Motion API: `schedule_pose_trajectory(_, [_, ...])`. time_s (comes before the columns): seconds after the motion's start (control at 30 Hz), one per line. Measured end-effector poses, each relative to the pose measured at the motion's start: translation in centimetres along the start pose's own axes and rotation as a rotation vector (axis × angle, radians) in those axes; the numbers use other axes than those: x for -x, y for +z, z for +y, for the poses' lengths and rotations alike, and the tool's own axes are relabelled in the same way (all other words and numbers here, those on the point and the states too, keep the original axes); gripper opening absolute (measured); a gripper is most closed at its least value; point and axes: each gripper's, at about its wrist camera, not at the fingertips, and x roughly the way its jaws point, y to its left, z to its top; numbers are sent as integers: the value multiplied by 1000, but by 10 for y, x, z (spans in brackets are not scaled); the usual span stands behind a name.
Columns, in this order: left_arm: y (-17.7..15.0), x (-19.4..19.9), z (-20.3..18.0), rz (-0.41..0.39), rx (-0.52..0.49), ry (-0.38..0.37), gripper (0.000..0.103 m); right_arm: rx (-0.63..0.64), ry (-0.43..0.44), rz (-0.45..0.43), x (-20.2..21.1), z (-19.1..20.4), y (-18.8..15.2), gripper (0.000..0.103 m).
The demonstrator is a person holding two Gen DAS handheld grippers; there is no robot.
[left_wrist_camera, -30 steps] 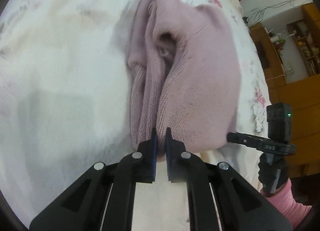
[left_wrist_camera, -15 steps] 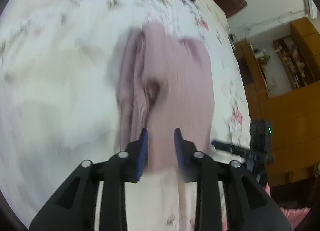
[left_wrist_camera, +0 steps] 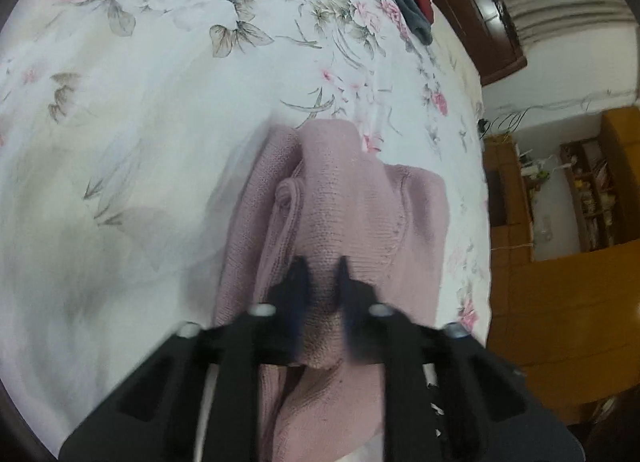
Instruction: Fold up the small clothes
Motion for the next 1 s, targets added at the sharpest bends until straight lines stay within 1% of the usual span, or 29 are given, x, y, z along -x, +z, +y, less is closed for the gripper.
schedule_pose_trajectory(0.07, [-1,3,3,-19,-10,32,9,3,-2,1,-2,0,-1,46])
schedule_pose_trajectory(0.1, [-1,1,9,-12,8,36,9,4,-2,1,-1,-1,-2,46])
schedule_pose_trajectory(0.2, [-3,-3,18,13,45,4,9,2,-4,7,-2,-2,-2,46])
schedule_pose_trajectory(0.27, [-5,1,18,19,49,-27,13,6,-8,7,-1,-2,-2,46])
schedule_pose_trajectory(0.33, [-8,9,15,26,43,-39,24,9,-7,1,2,-1,0,46])
schedule_pose_trajectory(0.37, [-9,11,14,28,34,-42,34,7,-4,-4,3,-1,0,47])
schedule_pose_trajectory(0.4, [-11,16,13,24,7,-40,42,4,1,-11,5,-2,1,47])
schedule_pose_trajectory(0.43, [-13,19,13,22,-17,-27,48,-2,10,-20,8,-3,2,48])
schedule_pose_trajectory(0.47, [-15,20,13,28,-37,-9,59,-9,25,-33,11,-4,4,52])
schedule_pose_trajectory(0.5, [-16,20,14,34,-45,-1,64,-14,37,-42,14,-5,5,53])
schedule_pose_trajectory(0.57, [-17,17,20,55,-44,-12,64,-21,56,-62,18,-7,10,54])
schedule_pose_trajectory(0.6, [-17,13,23,68,-34,-30,64,-26,64,-68,19,-8,12,59])
schedule_pose_trajectory(0.67, [-18,5,26,92,-34,-64,64,-42,85,-82,19,-12,18,64])
schedule_pose_trajectory(0.77, [-19,-14,20,126,-86,-49,64,-61,128,-88,14,-17,27,66])
schedule_pose_trajectory(0.83, [-20,-25,16,139,-114,-51,64,-74,174,-95,9,-22,33,67])
schedule_pose_trajectory(0.9, [-19,-36,11,146,-148,-64,64,-88,204,-99,2,-22,36,72])
schedule_pose_trajectory(1.0, [-17,-48,8,150,-175,-87,69,-117,250,-93,-9,-29,44,74])
